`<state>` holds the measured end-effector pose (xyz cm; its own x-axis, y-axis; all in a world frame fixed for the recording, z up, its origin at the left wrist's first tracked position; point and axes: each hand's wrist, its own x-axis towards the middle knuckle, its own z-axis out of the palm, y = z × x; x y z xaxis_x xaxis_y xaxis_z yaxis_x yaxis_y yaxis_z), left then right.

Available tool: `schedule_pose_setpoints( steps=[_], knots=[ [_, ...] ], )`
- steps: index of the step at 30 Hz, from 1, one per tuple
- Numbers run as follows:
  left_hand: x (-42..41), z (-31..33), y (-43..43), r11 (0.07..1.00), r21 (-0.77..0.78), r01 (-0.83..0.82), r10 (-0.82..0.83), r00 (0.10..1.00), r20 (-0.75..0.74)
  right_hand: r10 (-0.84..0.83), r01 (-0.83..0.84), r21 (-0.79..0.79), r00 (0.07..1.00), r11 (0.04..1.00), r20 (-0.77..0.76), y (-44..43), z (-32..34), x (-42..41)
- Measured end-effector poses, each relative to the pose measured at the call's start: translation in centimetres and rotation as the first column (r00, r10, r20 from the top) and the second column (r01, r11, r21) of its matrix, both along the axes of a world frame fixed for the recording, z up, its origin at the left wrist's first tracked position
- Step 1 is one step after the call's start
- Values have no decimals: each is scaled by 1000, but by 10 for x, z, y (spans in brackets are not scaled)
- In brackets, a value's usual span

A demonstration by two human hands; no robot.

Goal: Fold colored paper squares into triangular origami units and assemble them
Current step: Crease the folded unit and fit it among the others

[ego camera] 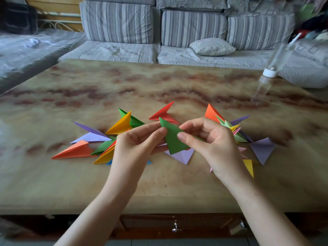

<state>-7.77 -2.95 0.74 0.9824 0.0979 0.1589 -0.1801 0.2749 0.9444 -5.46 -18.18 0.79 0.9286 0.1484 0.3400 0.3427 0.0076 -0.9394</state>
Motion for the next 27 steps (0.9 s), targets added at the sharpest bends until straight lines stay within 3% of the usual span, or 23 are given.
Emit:
schedule_pose_setpoints(
  steps=[18,23,27],
  knots=[
    [0,0,-1,1000,-9,-9,9,1000,-3,-12,12,4,1000,1000,-16,2,2,-2],
    [-1,1,0,997,-4,-83,83,996,22,50,-21,115,966,993,-255,0,4,-4],
    [-1,1,0,992,-8,-129,130,991,30,131,-130,30,921,991,-367,1,7,-9]
  ],
)
